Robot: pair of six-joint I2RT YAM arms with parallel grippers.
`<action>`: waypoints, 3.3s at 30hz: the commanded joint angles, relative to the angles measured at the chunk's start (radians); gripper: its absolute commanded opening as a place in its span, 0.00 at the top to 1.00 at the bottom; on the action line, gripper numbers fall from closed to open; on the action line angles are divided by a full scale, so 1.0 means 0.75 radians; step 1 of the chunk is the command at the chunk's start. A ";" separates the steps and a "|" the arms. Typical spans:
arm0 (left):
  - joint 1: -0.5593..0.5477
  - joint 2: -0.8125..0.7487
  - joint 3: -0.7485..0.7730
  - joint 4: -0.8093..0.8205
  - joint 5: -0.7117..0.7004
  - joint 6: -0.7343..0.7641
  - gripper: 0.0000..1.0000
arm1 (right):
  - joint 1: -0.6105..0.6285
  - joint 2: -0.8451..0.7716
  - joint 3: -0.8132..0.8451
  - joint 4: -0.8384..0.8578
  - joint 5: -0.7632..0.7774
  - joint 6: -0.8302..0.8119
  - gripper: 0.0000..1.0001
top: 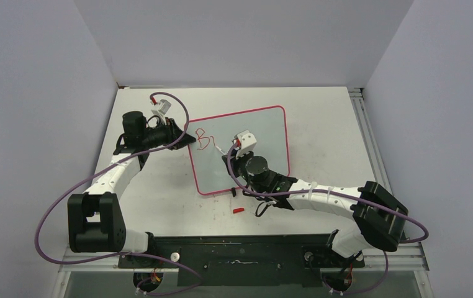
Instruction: Write a sentence on the whiteboard
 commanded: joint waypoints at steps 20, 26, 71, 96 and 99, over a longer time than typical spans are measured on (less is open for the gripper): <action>-0.019 -0.030 0.041 0.015 0.008 0.032 0.84 | -0.004 0.012 0.076 0.118 0.073 -0.057 0.95; -0.020 -0.030 0.041 0.014 0.008 0.032 0.84 | -0.011 0.006 0.070 0.122 0.101 -0.056 0.95; -0.019 -0.039 0.037 0.015 0.009 0.033 0.84 | 0.010 -0.070 0.029 0.105 0.134 -0.042 0.95; -0.020 -0.040 0.039 0.017 0.010 0.033 0.85 | -0.011 -0.028 -0.016 0.072 0.154 -0.005 0.95; -0.020 -0.043 0.039 0.017 0.010 0.033 0.85 | -0.006 -0.033 -0.037 0.068 0.154 0.010 0.95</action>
